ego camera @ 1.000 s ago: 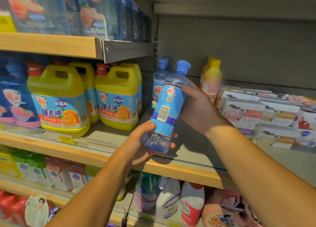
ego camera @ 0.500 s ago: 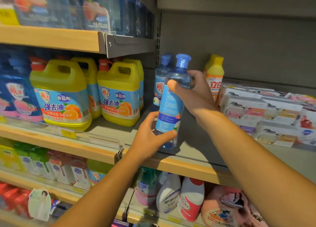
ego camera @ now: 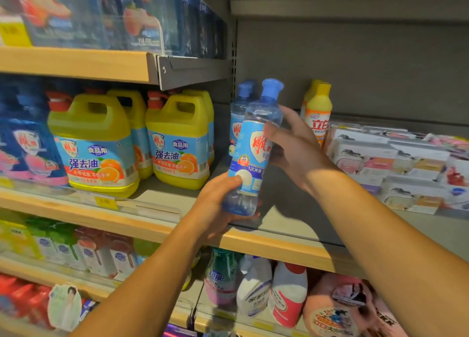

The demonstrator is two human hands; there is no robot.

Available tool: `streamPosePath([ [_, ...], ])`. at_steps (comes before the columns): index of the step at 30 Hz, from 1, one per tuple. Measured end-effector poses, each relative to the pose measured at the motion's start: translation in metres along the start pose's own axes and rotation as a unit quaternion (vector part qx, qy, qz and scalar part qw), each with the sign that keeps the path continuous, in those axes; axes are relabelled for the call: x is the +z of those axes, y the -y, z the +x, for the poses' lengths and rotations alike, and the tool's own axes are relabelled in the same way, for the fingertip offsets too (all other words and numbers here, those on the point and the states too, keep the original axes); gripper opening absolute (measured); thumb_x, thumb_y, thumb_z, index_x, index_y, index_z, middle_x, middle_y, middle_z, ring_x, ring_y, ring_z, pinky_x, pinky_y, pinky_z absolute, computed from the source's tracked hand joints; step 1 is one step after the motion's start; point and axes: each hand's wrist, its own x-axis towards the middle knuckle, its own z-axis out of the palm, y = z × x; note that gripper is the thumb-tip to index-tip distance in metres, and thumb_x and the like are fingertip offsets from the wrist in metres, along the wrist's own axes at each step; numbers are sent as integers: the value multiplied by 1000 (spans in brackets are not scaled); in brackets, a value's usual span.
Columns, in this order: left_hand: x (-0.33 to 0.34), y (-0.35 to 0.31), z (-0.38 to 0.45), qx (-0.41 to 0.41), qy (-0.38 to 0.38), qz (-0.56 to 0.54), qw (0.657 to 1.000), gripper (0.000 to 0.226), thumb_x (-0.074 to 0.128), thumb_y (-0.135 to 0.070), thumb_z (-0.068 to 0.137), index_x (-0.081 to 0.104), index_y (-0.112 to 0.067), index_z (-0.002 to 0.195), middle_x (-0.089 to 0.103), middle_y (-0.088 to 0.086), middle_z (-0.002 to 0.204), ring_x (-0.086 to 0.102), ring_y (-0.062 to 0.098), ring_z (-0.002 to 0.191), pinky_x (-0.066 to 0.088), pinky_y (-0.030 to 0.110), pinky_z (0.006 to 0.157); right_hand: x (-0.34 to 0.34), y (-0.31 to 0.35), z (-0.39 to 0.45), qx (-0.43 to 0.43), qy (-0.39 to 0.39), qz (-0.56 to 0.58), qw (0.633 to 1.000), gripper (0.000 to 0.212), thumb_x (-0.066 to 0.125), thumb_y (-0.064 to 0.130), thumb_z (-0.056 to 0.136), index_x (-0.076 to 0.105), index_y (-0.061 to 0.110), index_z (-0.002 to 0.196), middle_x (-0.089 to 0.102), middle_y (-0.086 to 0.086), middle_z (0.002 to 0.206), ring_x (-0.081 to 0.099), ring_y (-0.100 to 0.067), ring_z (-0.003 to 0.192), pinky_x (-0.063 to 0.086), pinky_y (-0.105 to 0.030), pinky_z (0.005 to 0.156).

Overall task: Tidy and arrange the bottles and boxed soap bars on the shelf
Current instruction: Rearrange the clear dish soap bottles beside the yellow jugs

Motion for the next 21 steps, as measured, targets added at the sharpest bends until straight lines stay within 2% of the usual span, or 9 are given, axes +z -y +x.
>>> streamPosePath([
  [2, 4, 6, 2, 62, -70, 132, 987, 53, 75, -41, 69, 65, -11, 112, 74, 9, 102, 70, 24, 91, 58, 41, 79, -2, 0, -1, -47, -7, -44, 998, 44, 61, 7, 93, 49, 23, 132, 73, -2, 108, 70, -21, 101, 59, -41, 82],
  [3, 5, 9, 2, 88, -87, 222, 967, 46, 75, -41, 74, 65, -17, 111, 75, 2, 101, 71, 17, 93, 59, 37, 82, -2, 0, -2, -70, -8, -71, 995, 45, 62, 6, 92, 49, 26, 130, 73, 4, 106, 70, -15, 99, 59, -35, 81],
  [5, 7, 14, 3, 116, -96, 375, 915, 41, 78, -40, 78, 63, -24, 112, 73, -10, 100, 68, 1, 90, 56, 21, 77, -3, -2, -6, -103, -4, -138, 985, 51, 65, 6, 89, 48, 31, 131, 70, 11, 110, 68, -7, 101, 58, -28, 79],
  [7, 6, 15, 5, 127, -109, 455, 875, 45, 79, -41, 77, 60, -24, 114, 70, -15, 101, 64, -6, 87, 49, 9, 70, -1, -6, -11, -126, 3, -198, 972, 60, 66, 9, 83, 47, 37, 133, 66, 11, 121, 64, -5, 109, 58, -31, 85],
  [10, 3, 13, 10, 127, -112, 532, 830, 46, 78, -44, 76, 59, -25, 113, 68, -14, 102, 61, -6, 80, 44, 5, 64, 1, -13, -15, -140, 15, -234, 962, 65, 65, 14, 76, 46, 42, 131, 61, 14, 128, 60, -7, 116, 56, -40, 92],
  [12, 2, 13, 11, 120, -106, 565, 810, 43, 75, -47, 78, 57, -28, 113, 68, -14, 102, 60, -4, 78, 41, 8, 60, 0, -18, -15, -136, 13, -246, 960, 67, 65, 16, 78, 42, 41, 136, 59, 16, 131, 59, -6, 118, 55, -42, 92],
  [16, -5, 10, 10, 96, -82, 619, 775, 47, 68, -52, 83, 57, -25, 120, 69, -9, 109, 63, 7, 89, 49, 22, 70, -5, -26, -11, -113, -13, -229, 967, 66, 62, 14, 90, 33, 39, 144, 53, 22, 132, 56, 0, 116, 55, -41, 95],
  [19, -18, 5, 6, 62, -40, 708, 702, 54, 61, -60, 81, 61, -22, 121, 69, -3, 114, 61, 18, 104, 51, 39, 85, -10, -33, -15, -82, -5, -241, 967, 78, 67, 20, 88, 22, 42, 148, 48, 17, 143, 53, -6, 124, 53, -42, 98],
  [21, -28, 0, 0, 56, -14, 765, 641, 63, 48, -70, 78, 64, -21, 116, 67, -2, 113, 58, 20, 105, 49, 40, 88, -12, -46, -23, -35, -4, -286, 958, 86, 74, 25, 83, 19, 42, 148, 50, 15, 142, 56, -7, 118, 54, -38, 93],
])
